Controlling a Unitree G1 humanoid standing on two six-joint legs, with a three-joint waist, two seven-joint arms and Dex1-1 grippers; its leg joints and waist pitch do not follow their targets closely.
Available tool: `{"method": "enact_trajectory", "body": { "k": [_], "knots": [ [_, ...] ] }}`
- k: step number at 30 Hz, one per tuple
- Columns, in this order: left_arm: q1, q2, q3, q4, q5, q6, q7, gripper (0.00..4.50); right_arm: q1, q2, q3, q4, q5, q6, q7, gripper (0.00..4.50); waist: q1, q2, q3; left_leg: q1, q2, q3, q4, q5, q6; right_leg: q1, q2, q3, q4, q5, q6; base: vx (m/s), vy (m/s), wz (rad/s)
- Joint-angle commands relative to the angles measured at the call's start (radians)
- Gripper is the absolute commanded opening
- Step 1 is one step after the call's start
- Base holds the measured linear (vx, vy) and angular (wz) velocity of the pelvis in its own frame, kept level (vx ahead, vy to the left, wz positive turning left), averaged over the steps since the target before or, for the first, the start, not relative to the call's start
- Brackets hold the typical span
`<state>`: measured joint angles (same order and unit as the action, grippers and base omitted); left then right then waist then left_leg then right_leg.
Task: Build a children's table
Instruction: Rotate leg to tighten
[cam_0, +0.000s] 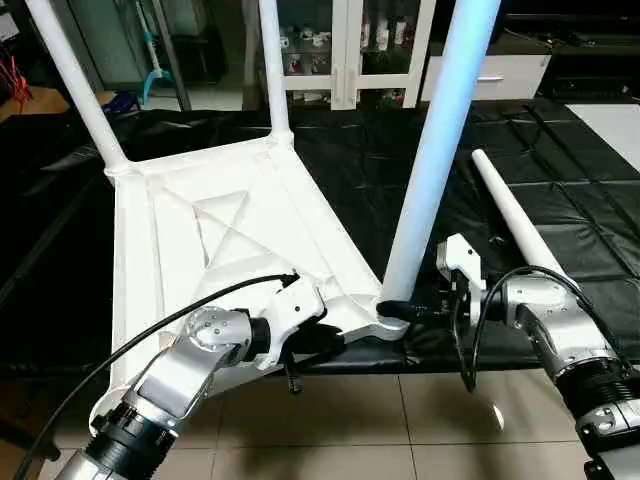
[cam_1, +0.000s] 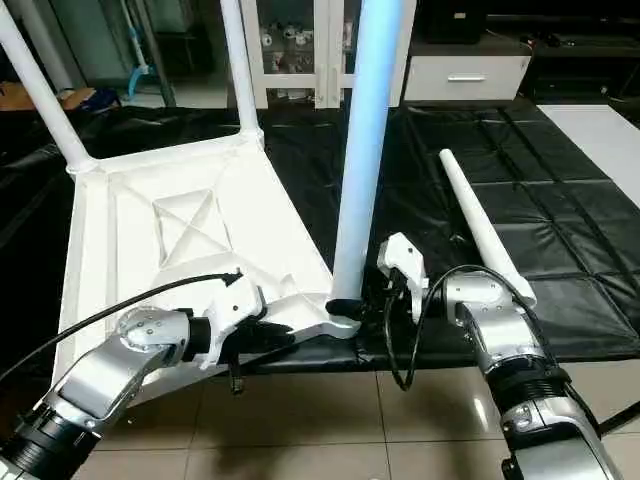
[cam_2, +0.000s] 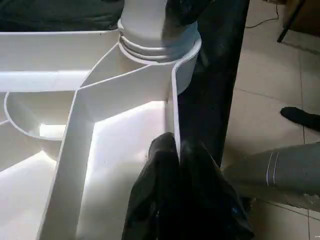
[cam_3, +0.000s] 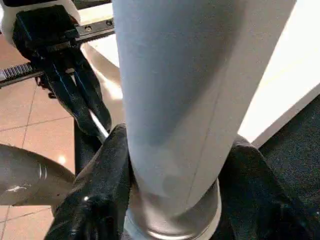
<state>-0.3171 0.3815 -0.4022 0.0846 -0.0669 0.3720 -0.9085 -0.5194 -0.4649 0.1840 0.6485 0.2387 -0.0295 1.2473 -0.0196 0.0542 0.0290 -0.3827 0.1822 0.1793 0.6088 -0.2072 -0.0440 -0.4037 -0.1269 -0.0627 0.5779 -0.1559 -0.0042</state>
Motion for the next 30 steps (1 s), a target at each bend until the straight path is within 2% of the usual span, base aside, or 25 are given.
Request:
{"method": "enact_trajectory", "body": {
  "k": [1, 3, 5, 6, 8, 9, 10, 11, 12, 13, 15, 18, 21, 25, 30],
  "knots": [
    [0.026, 0.039, -0.036, 0.02, 0.004, 0.017, -0.07, 0.0, -0.013, -0.032, -0.056, 0.047, -0.027, 0.018, -0.082, 2.24, 0.001, -0.009, -0.054, 0.009, 0.036, -0.007, -0.086, -0.261, 0.078, 0.044, -0.009, 0.017, -0.056, -0.245, -0.233, 0.0, 0.0, 0.0],
    [0.024, 0.036, -0.036, 0.024, 0.005, 0.016, -0.066, 0.0, -0.016, -0.022, -0.061, 0.053, -0.033, 0.012, -0.116, 2.05, 0.0, -0.01, -0.053, 0.008, 0.036, -0.007, -0.088, -0.271, 0.075, 0.043, -0.009, 0.017, -0.057, -0.261, -0.229, 0.0, 0.0, 0.0],
    [-0.015, -0.014, -0.021, 0.089, 0.026, 0.026, 0.007, 0.0, -0.041, 0.044, -0.089, 0.108, -0.066, 0.007, -0.332, 1.97, -0.006, -0.011, -0.049, 0.005, 0.034, -0.008, -0.091, -0.286, 0.058, 0.04, -0.008, 0.017, -0.06, -0.302, -0.217, 0.0, 0.0, 0.0],
    [-0.03, -0.031, -0.016, 0.111, 0.034, 0.032, 0.034, 0.0, -0.048, 0.062, -0.097, 0.123, -0.073, 0.012, -0.39, 1.95, -0.012, -0.009, -0.046, 0.006, 0.032, -0.011, -0.095, -0.324, 0.033, 0.038, -0.008, 0.014, -0.066, -0.37, -0.195, 0.0, 0.0, 0.0],
    [-0.038, -0.04, -0.013, 0.123, 0.038, 0.036, 0.049, 0.0, -0.052, 0.072, -0.102, 0.13, -0.075, 0.016, -0.421, 1.92, -0.015, -0.011, -0.05, 0.009, 0.031, -0.015, -0.093, -0.345, 0.011, 0.039, -0.011, 0.013, -0.067, -0.394, -0.18, -0.029, -0.002, -0.04],
    [-0.077, -0.082, 0.004, 0.178, 0.056, 0.051, 0.122, 0.0, -0.063, 0.11, -0.118, 0.143, -0.083, 0.045, -0.536, 1.91, -0.017, -0.013, -0.049, 0.011, 0.032, -0.014, -0.094, -0.367, 0.009, 0.034, -0.011, 0.014, -0.071, -0.4, -0.175, 0.0, 0.0, 0.0],
    [-0.103, -0.111, 0.017, 0.214, 0.067, 0.063, 0.174, 0.0, -0.071, 0.135, -0.129, 0.151, -0.088, 0.062, -0.612, 1.91, -0.027, -0.01, -0.044, 0.013, 0.028, -0.013, -0.095, -0.394, -0.003, 0.028, -0.009, 0.014, -0.077, -0.429, -0.168, 0.0, 0.0, 0.0],
    [-0.125, -0.137, 0.029, 0.243, 0.073, 0.077, 0.218, 0.0, -0.076, 0.158, -0.139, 0.157, -0.087, 0.078, -0.67, 1.91, -0.028, -0.009, -0.049, 0.016, 0.028, -0.015, -0.092, -0.392, -0.009, 0.03, -0.01, 0.014, -0.076, -0.426, -0.167, 0.0, 0.0, 0.0],
    [-0.146, -0.161, 0.042, 0.271, 0.077, 0.091, 0.26, 0.0, -0.081, 0.181, -0.147, 0.162, -0.088, 0.091, -0.726, 1.91, -0.032, -0.008, -0.05, 0.013, 0.027, -0.017, -0.093, -0.387, -0.011, 0.031, -0.01, 0.014, -0.074, -0.415, -0.166, 0.0, 0.0, 0.0],
    [-0.163, -0.187, 0.06, 0.295, 0.075, 0.1, 0.303, 0.0, -0.084, 0.2, -0.15, 0.166, -0.098, 0.09, -0.785, 1.9, -0.038, -0.011, -0.047, 0.005, 0.026, -0.018, -0.095, -0.393, -0.007, 0.033, -0.01, 0.01, -0.078, -0.424, -0.156, 0.0, 0.0, 0.0],
    [-0.203, -0.241, 0.097, 0.349, 0.073, 0.105, 0.396, 0.0, -0.09, 0.26, -0.167, 0.173, -0.106, 0.094, -0.923, 1.9, -0.042, -0.007, -0.05, 0.009, 0.024, -0.018, -0.092, -0.404, -0.008, 0.029, -0.012, 0.009, -0.082, -0.44, -0.15, 0.0, 0.0, 0.0],
    [-0.26, -0.306, 0.133, 0.436, 0.09, 0.072, 0.509, 0.0, -0.1, 0.374, -0.179, 0.178, -0.11, 0.065, -1.09, 1.89, -0.053, -0.009, -0.05, 0.007, 0.02, -0.018, -0.091, -0.404, -0.004, 0.025, -0.01, 0.006, -0.088, -0.453, -0.143, 0.0, 0.0, 0.0],
    [-0.277, -0.321, 0.133, 0.464, 0.098, 0.051, 0.522, 0.0, -0.108, 0.423, -0.163, 0.172, -0.12, 0.038, -1.111, 1.89, -0.058, -0.005, -0.052, 0.001, 0.022, -0.021, -0.093, -0.403, 0.009, 0.028, -0.01, 0.005, -0.086, -0.411, -0.148, 0.0, 0.0, 0.0],
    [-0.285, -0.327, 0.128, 0.483, 0.102, 0.04, 0.515, 0.0, -0.117, 0.463, -0.148, 0.154, -0.115, -0.002, -1.069, 1.89, -0.056, -0.007, -0.054, -0.003, 0.024, -0.019, -0.094, -0.377, 0.026, 0.035, -0.01, 0.006, -0.078, -0.348, -0.171, 0.0, 0.0, 0.0],
    [-0.255, -0.289, 0.113, 0.479, 0.105, 0.014, 0.473, 0.0, -0.114, 0.431, -0.168, 0.13, -0.098, -0.056, -0.989, 1.89, -0.05, -0.007, -0.056, -0.004, 0.026, -0.016, -0.091, -0.331, 0.048, 0.04, -0.013, 0.008, -0.072, -0.298, -0.194, 0.0, 0.0, 0.0]
  ]
}}
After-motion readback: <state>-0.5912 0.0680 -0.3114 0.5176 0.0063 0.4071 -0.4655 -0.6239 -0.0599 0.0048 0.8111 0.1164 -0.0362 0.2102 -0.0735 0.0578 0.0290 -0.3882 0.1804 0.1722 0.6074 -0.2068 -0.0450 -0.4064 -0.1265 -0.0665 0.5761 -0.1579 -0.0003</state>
